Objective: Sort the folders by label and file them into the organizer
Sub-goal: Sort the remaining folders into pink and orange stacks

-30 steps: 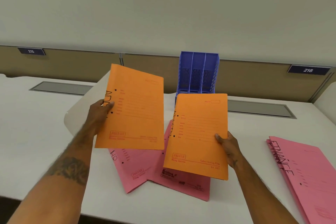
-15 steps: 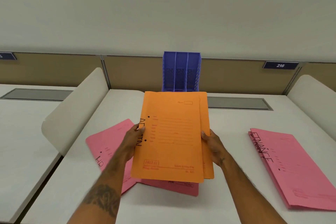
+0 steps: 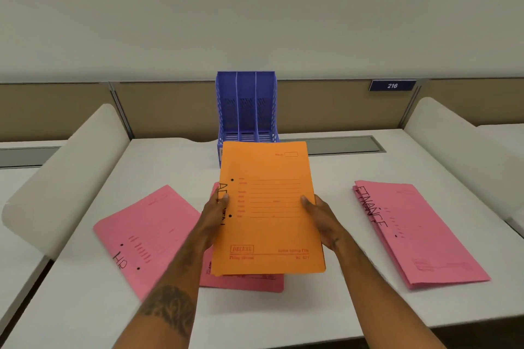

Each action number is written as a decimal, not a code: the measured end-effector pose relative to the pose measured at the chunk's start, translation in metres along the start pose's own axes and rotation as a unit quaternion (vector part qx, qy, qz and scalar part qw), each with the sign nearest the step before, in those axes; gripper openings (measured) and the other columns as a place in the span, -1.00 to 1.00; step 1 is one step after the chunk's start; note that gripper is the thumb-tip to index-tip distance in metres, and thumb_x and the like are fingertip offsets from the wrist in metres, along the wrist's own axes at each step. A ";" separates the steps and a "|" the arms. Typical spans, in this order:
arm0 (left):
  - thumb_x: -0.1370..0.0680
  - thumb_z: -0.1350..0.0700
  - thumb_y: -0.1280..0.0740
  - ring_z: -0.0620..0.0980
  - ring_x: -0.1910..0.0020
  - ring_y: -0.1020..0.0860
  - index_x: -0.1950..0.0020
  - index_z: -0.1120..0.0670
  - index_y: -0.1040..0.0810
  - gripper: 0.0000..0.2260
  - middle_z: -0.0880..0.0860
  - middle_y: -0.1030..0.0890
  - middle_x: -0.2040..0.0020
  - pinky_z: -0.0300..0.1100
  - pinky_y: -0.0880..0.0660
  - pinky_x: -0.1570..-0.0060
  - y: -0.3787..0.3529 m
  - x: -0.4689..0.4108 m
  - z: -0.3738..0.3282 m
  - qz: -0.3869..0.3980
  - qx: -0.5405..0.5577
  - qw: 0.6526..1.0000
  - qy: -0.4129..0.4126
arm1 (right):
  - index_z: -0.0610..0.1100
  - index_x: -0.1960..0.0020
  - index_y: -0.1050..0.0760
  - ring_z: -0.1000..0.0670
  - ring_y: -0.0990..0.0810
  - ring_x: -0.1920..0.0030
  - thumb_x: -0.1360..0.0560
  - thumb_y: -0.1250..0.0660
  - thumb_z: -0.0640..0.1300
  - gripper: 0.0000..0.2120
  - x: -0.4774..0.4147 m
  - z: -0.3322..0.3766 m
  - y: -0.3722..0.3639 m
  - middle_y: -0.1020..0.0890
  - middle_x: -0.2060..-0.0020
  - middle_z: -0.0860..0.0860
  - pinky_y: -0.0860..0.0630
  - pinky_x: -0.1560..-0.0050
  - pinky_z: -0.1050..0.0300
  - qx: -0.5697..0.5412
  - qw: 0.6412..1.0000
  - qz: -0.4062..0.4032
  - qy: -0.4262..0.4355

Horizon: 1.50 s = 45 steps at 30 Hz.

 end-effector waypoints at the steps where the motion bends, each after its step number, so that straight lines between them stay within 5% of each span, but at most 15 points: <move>1: -0.68 -0.03 -0.15 0.10 -0.08 -0.67 -0.35 -0.15 -0.44 -0.74 0.06 -0.67 -0.17 0.17 -0.60 -0.08 -0.007 -0.001 -0.001 0.001 -0.003 1.000 -0.002 | 0.00 -0.34 -0.42 -0.15 -0.67 -0.10 -0.57 -0.26 0.12 -0.61 0.000 0.000 0.007 -0.64 -0.19 -0.08 -0.55 -0.14 -0.30 0.002 1.000 -0.008 -0.001; 11: -0.67 0.02 -0.20 0.09 -0.02 -0.70 -0.36 0.01 -0.49 -0.72 0.07 -0.71 -0.08 0.15 -0.61 -0.07 -0.095 -0.026 0.028 0.022 -0.040 0.998 0.031 | -0.06 -0.29 -0.45 -0.15 -0.68 -0.04 -0.53 -0.33 0.13 -0.58 -0.005 -0.019 0.122 -0.67 -0.11 -0.07 -0.59 -0.07 -0.28 0.027 0.995 -0.088 -0.038; 25: -0.62 0.00 -0.30 0.00 -0.02 -0.68 -0.31 -0.01 -0.50 -0.73 0.05 -0.69 -0.10 -0.13 -0.58 0.10 -0.291 -0.041 0.055 0.020 -0.041 0.997 0.064 | -0.06 -0.24 -0.44 -0.18 -0.68 -0.01 -0.56 -0.34 0.01 -0.70 -0.009 -0.024 0.330 -0.66 -0.10 -0.09 -0.60 -0.06 -0.26 0.052 0.989 -0.111 -0.079; 33: -0.63 0.04 -0.29 -0.04 0.03 -0.69 -0.26 -0.02 -0.54 -0.79 0.03 -0.69 -0.08 -0.23 -0.58 0.22 -0.267 -0.032 0.073 -0.047 -0.036 0.995 0.086 | -0.09 -0.27 -0.45 -0.16 -0.68 -0.02 -0.54 -0.36 0.03 -0.64 -0.028 -0.047 0.311 -0.65 -0.11 -0.09 -0.61 -0.06 -0.24 0.056 0.991 -0.068 -0.099; 42: -0.65 0.11 -0.25 0.01 0.03 -0.67 -0.13 -0.02 -0.58 -0.87 0.01 -0.70 0.00 -0.12 -0.58 0.12 -0.193 -0.028 0.107 -0.100 -0.065 0.985 0.123 | -0.08 -0.26 -0.48 -0.14 -0.64 -0.07 -0.57 -0.34 -0.13 -0.74 -0.039 -0.079 0.238 -0.64 -0.12 -0.10 -0.58 -0.14 -0.17 0.074 0.989 -0.056 -0.112; 45: -0.63 0.11 -0.27 0.06 -0.01 -0.68 -0.12 0.01 -0.60 -0.87 0.04 -0.70 -0.04 0.06 -0.61 -0.06 -0.174 -0.033 0.122 -0.095 -0.108 0.980 0.136 | -0.16 -0.28 -0.49 -0.14 -0.63 -0.05 -0.56 -0.35 -0.13 -0.70 -0.043 -0.089 0.232 -0.64 -0.13 -0.13 -0.59 -0.12 -0.10 0.138 0.980 -0.088 -0.117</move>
Point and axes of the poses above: each hand's wrist, its own x-axis away from the middle knuckle, its own y-axis out of the back of the hand, z = x × y, the point moved 9 cm from there along -x, towards the middle knuckle
